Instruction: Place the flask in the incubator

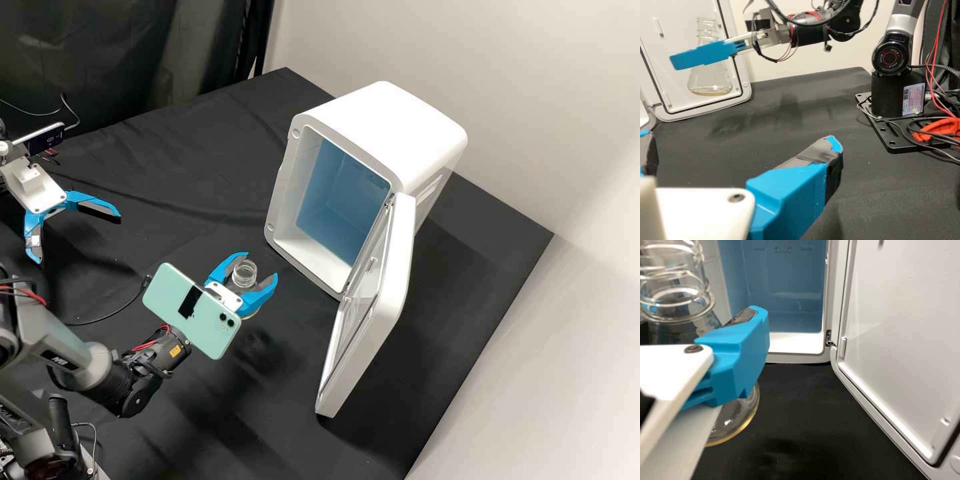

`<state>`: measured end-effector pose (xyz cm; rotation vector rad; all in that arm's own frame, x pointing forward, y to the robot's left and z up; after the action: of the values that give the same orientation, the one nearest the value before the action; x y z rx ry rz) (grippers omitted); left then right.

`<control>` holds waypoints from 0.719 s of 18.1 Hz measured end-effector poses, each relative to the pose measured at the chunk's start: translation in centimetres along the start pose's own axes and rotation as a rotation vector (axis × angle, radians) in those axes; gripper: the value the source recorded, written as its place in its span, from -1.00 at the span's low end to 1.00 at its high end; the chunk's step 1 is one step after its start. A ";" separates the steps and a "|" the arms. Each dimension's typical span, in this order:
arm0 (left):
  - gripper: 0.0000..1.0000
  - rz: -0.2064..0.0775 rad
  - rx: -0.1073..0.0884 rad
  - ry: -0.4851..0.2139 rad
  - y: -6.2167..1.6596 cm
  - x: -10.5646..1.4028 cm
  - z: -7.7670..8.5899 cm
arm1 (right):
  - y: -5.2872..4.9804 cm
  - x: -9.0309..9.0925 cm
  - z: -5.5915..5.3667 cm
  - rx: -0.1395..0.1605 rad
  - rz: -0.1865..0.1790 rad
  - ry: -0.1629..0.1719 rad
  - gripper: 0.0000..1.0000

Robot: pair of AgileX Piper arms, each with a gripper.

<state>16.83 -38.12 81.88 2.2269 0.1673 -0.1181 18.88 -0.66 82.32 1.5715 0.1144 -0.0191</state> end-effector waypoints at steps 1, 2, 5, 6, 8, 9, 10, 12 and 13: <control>1.00 0.000 0.000 0.000 0.00 0.0 0.0 | -0.1 0.3 0.0 -0.008 -0.003 -0.001 -1.00; 1.00 0.000 0.000 0.002 0.00 0.0 0.0 | -0.1 0.8 -0.1 -0.016 -0.004 0.004 -1.00; 1.00 0.003 -0.003 0.020 0.02 -0.1 -0.3 | -0.3 1.1 -0.3 -0.009 -0.007 0.011 -1.00; 1.00 0.004 -0.005 0.030 0.03 -0.2 -0.5 | -0.3 1.1 -0.3 -0.009 -0.007 0.011 -1.00; 1.00 0.004 -0.014 0.062 -0.02 -0.3 -1.0 | -0.2 1.1 -0.2 -0.007 -0.002 0.008 -1.00; 1.00 0.000 -0.022 0.077 -0.12 -0.4 -1.4 | -0.2 1.1 -0.2 -0.006 0.000 0.007 -1.00; 1.00 -0.005 -0.031 0.095 -0.22 -0.3 -1.8 | -0.2 1.1 -0.2 -0.006 0.001 0.003 -1.00; 1.00 -0.004 -0.042 0.137 -0.15 -0.1 -3.1 | -0.3 1.2 0.0 -0.014 -0.006 -0.004 -1.00; 1.00 0.002 -0.045 0.165 -0.02 0.0 -3.9 | -0.4 1.2 -0.1 -0.026 -0.011 -0.001 -1.00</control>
<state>16.94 -35.03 84.25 2.1909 0.2554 0.0697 20.04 -0.53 81.78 1.5448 0.1216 -0.0266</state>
